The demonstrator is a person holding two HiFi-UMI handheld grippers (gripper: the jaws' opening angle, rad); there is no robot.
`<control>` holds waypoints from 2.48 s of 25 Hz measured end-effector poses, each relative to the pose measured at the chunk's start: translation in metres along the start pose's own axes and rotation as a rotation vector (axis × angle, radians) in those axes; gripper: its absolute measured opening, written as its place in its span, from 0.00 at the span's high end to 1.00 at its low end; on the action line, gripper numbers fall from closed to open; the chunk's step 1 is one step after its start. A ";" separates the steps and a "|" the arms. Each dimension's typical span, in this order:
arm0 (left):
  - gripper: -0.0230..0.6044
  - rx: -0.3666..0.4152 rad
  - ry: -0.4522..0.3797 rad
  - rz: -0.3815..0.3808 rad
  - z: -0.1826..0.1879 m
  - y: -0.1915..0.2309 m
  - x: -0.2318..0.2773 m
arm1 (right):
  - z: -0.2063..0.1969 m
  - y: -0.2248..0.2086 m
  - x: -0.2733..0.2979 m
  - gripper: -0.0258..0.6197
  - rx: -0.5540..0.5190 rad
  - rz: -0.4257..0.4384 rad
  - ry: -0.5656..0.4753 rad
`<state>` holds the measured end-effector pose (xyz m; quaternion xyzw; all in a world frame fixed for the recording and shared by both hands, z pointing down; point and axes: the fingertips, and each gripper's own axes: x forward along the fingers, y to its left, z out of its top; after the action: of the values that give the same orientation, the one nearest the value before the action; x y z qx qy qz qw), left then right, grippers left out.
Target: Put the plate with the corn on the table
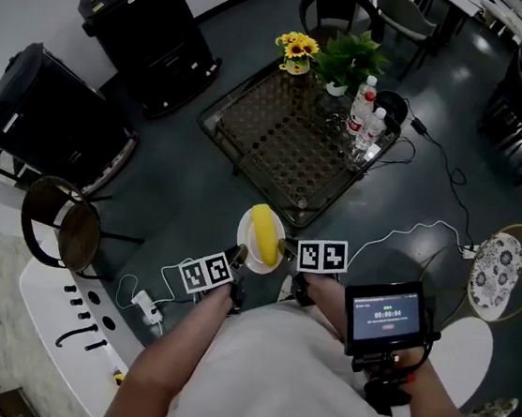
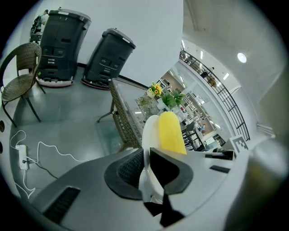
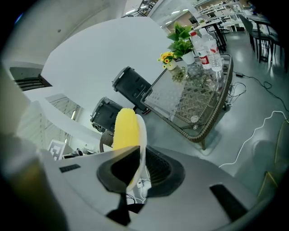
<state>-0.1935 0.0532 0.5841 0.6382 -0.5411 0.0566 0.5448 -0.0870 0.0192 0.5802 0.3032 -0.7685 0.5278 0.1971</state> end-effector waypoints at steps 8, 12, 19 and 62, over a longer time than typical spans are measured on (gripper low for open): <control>0.89 0.021 -0.031 -0.010 0.026 -0.015 0.016 | 0.031 -0.007 0.001 0.89 -0.007 0.020 -0.029; 0.89 0.024 -0.029 -0.015 0.027 -0.017 0.023 | 0.036 -0.012 -0.001 0.89 0.000 0.020 -0.044; 0.89 0.022 -0.020 -0.021 0.033 -0.022 0.034 | 0.046 -0.019 -0.001 0.89 0.020 0.016 -0.055; 0.89 0.350 0.322 -0.264 0.191 -0.059 0.203 | 0.198 -0.093 0.050 0.89 0.354 -0.165 -0.379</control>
<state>-0.1652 -0.2293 0.6049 0.7704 -0.3415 0.1784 0.5080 -0.0576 -0.2024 0.6035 0.4879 -0.6601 0.5701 0.0358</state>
